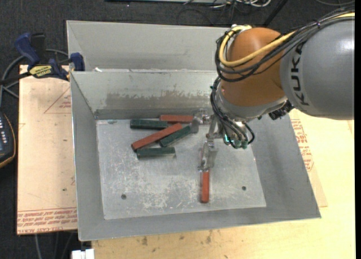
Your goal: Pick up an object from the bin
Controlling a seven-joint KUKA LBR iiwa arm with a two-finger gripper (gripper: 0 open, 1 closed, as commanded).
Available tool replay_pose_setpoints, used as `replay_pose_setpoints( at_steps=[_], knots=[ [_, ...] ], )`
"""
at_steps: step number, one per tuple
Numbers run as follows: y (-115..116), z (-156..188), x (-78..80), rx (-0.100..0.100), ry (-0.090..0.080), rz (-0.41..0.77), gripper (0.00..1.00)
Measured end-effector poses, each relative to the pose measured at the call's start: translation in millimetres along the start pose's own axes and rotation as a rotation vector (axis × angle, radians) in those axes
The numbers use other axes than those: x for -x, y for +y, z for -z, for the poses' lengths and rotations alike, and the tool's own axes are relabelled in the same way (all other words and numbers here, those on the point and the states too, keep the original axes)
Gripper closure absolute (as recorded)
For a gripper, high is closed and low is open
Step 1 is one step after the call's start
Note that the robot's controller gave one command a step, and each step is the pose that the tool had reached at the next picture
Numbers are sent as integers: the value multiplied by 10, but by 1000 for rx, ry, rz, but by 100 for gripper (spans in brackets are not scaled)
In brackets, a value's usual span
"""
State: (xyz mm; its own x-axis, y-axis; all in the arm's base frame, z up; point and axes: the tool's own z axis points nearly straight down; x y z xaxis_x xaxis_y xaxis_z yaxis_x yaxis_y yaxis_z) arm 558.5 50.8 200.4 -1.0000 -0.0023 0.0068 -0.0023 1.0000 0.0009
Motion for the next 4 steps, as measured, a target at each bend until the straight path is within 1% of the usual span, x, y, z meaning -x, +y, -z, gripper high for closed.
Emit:
replay_pose_setpoints(
  at_steps=[1, 2, 3, 4],
  knots=[
    [509, -963, 798, 2, -6, 17, 0],
    [784, -1291, 792, 1, -13, 66, 0],
    [780, -1269, 791, 3, -10, 64, 100],
    [505, 271, 721, -1, -18, 272, 100]
  ],
)
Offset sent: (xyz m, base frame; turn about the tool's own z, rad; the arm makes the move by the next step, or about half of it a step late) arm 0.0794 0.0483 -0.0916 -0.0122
